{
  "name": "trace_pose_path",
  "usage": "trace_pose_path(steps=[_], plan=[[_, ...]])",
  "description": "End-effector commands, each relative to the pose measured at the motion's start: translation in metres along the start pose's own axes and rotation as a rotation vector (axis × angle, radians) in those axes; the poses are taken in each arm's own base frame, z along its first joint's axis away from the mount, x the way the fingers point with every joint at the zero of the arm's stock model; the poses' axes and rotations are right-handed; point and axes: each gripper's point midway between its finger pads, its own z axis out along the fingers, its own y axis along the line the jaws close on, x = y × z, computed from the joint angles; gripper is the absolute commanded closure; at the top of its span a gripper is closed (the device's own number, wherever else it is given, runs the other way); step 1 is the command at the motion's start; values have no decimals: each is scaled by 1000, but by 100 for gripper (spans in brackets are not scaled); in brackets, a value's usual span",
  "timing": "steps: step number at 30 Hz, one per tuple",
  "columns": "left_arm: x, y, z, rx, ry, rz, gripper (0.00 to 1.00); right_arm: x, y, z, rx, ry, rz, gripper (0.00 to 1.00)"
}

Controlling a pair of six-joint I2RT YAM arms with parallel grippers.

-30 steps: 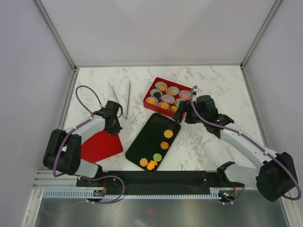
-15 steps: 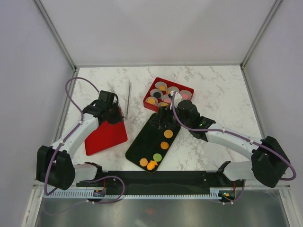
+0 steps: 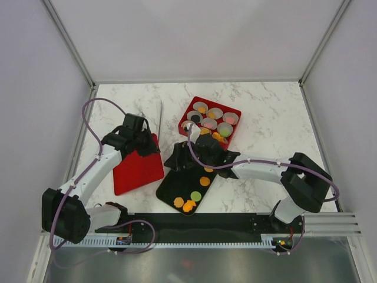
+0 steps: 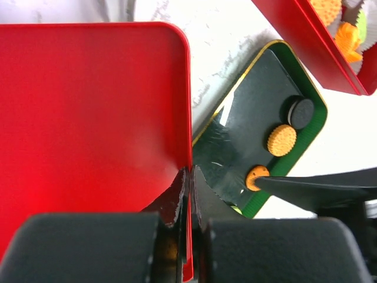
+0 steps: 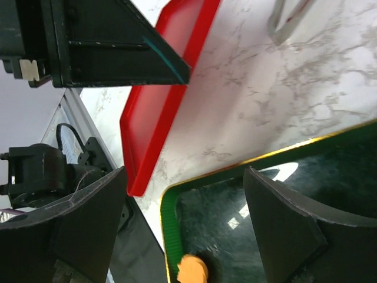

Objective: Pack the cookies

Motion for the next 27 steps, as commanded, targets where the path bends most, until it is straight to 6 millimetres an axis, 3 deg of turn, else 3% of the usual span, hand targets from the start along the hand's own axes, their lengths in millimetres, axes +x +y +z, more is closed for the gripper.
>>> trace_pose_path(steps=[1, 8, 14, 27], plan=[[-15, -33, -13, 99, -56, -30, 98, -24, 28, 17, -64, -85, 4, 12], [-16, -55, -14, 130, -61, -14, 98, -18, 27, 36, -62, -80, 41, 13], [-16, -66, -16, 157, -64, -20, 98, -19, 21, 39, -34, -96, 53, 18], [-15, -77, -15, 200, -60, -10, 94, -18, 21, 42, -26, -90, 81, 44]])
